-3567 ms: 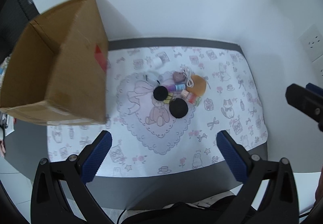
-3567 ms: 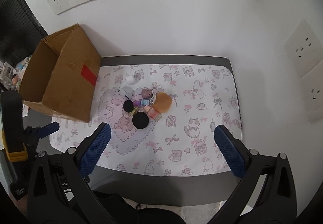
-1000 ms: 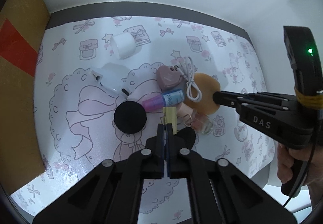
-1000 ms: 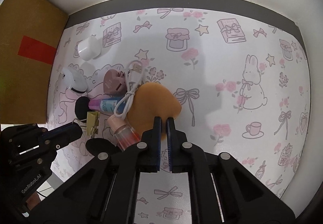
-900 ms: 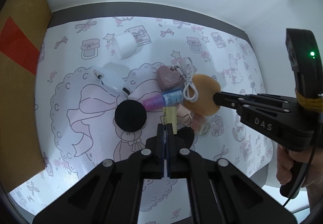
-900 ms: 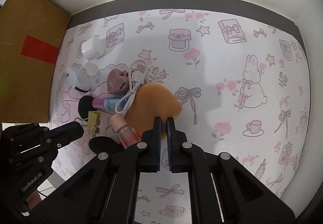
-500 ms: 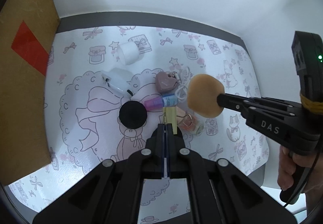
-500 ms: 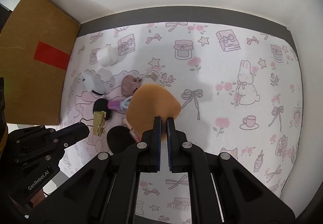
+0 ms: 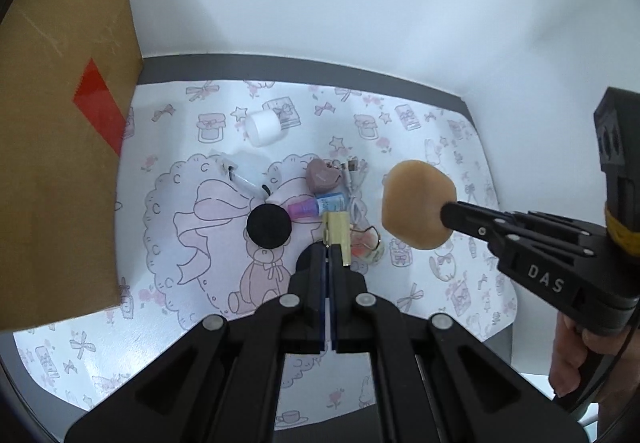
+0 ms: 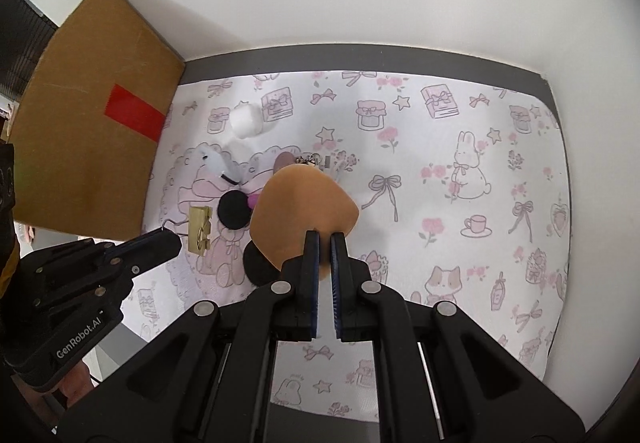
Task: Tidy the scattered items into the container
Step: 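Close the left gripper on the binder clip while the right gripper grasps the orange sponge, then carry the binder clip and orange sponge with both tools over the cardboard box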
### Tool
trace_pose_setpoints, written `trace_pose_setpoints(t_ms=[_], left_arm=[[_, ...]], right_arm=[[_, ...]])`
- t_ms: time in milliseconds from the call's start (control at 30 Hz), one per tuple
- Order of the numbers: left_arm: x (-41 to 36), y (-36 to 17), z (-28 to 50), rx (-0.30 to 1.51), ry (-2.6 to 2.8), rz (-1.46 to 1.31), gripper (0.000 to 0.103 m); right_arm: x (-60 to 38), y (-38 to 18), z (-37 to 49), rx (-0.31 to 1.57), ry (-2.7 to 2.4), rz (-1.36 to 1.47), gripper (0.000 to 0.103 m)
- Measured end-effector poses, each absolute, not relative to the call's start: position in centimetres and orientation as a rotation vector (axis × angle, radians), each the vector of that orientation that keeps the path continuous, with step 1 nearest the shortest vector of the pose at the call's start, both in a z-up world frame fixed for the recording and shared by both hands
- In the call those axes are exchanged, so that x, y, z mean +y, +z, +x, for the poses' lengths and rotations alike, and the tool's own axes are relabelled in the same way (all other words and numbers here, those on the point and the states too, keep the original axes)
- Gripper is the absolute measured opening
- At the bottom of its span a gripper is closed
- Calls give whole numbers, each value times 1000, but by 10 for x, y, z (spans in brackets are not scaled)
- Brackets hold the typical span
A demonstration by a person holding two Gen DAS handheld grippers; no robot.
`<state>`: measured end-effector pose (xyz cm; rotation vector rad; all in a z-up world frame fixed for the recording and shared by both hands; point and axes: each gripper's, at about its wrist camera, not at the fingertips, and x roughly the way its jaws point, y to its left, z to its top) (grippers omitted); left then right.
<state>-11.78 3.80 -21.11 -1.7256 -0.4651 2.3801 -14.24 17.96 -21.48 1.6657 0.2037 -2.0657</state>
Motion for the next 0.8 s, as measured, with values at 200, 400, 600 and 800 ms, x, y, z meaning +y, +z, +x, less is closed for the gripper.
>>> trace_pose_setpoints(t_ms=[200, 400, 600, 800], left_arm=[[32, -190, -102, -455, 2424, -1685, 1], [27, -173, -85, -440, 2460, -1663, 1], [23, -153, -72, -465, 2496, -1640, 1], [22, -121, -65, -447, 2550, -1602, 1]], right_arm=[[176, -197, -124, 222, -2086, 1641, 6], [172, -179, -104, 231, -2106, 1607, 6], [177, -157, -94, 177, -2136, 1597, 6], [178, -124, -90, 150, -2148, 1548, 6]])
